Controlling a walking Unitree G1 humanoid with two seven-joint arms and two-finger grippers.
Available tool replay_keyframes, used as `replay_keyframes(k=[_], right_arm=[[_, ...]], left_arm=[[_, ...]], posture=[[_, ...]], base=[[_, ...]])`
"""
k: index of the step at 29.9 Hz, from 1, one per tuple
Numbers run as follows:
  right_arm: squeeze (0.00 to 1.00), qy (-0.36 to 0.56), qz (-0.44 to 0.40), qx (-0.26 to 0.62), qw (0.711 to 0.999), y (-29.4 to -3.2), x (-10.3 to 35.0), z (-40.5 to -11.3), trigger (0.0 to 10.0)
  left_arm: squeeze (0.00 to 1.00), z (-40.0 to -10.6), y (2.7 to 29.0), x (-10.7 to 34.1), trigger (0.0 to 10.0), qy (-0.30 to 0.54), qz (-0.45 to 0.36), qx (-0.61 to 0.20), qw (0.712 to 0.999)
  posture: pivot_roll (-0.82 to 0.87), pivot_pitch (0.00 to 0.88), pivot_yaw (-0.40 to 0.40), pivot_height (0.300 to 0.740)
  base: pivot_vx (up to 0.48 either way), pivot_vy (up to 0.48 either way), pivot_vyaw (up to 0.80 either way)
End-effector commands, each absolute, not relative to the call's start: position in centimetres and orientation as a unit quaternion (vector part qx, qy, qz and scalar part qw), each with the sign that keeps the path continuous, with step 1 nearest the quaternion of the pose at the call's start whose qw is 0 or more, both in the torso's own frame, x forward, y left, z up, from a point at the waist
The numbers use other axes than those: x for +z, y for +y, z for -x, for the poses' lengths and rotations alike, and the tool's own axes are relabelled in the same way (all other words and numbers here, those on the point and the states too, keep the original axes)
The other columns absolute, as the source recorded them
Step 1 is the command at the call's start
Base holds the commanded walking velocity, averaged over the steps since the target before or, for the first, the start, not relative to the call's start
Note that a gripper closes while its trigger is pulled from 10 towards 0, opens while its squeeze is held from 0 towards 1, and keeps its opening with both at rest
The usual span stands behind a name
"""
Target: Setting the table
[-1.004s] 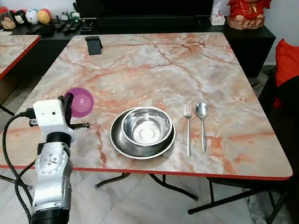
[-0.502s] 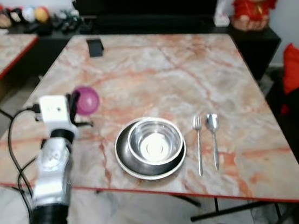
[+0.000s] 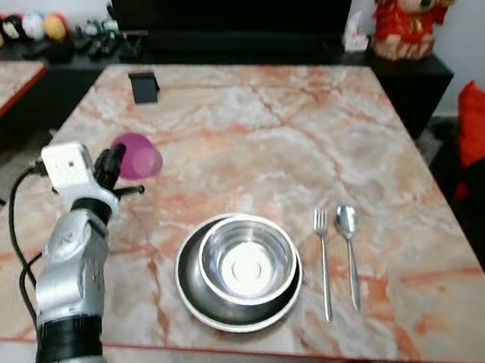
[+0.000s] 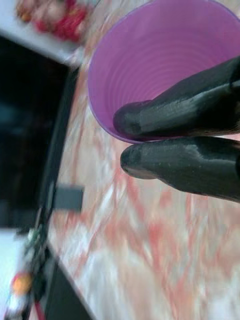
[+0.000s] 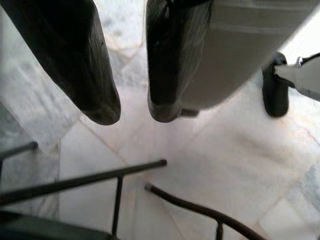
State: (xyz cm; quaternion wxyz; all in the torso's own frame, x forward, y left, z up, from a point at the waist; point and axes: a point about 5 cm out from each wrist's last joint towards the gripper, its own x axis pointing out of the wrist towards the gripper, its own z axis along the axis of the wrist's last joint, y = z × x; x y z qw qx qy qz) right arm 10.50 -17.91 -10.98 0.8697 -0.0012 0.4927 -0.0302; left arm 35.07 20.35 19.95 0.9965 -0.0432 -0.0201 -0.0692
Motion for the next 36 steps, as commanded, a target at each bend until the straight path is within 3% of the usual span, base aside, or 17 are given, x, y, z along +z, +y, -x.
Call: replay_keyframes(k=[1, 6, 14, 23, 36], right_arm=[[0.00, 0.496, 0.008, -0.032, 0.868, -18.4, -11.0, -10.4, 10.0], [0.00, 0.495, 0.009, -0.027, 0.868, -18.3, -11.0, -10.5, 10.0], [0.00, 0.497, 0.011, -0.023, 0.867, -18.1, -11.0, -10.6, 10.0], [0.00, 0.499, 0.011, -0.023, 0.866, -18.1, -11.0, -10.5, 10.0], [0.00, 0.501, 0.013, -0.022, 0.865, -18.1, -11.0, -10.4, 10.0]], left_arm=[[0.00, -35.4, 19.3, 19.2, 10.0, 0.040, 0.040, -0.119, 0.991], [0.00, -36.3, 20.1, 17.9, 10.0, 0.099, -0.007, -0.079, 0.992], [0.00, -37.1, 20.4, 18.4, 10.0, 0.149, 0.010, -0.049, 0.988], [0.00, -37.2, 20.1, 18.2, 10.0, 0.166, 0.054, -0.058, 0.983], [0.00, -37.2, 20.1, 17.8, 10.0, 0.179, 0.034, -0.046, 0.982]], posture=[[0.10, 0.000, -0.075, 0.740], [0.08, 0.000, -0.067, 0.740], [0.09, 0.000, -0.059, 0.740], [0.09, 0.000, -0.056, 0.740], [0.09, 0.000, -0.057, 0.740]], base=[[0.000, 0.000, 0.00], [0.000, 0.000, 0.00], [0.000, 0.000, 0.00], [0.000, 0.000, 0.00], [0.000, 0.000, 0.00]])
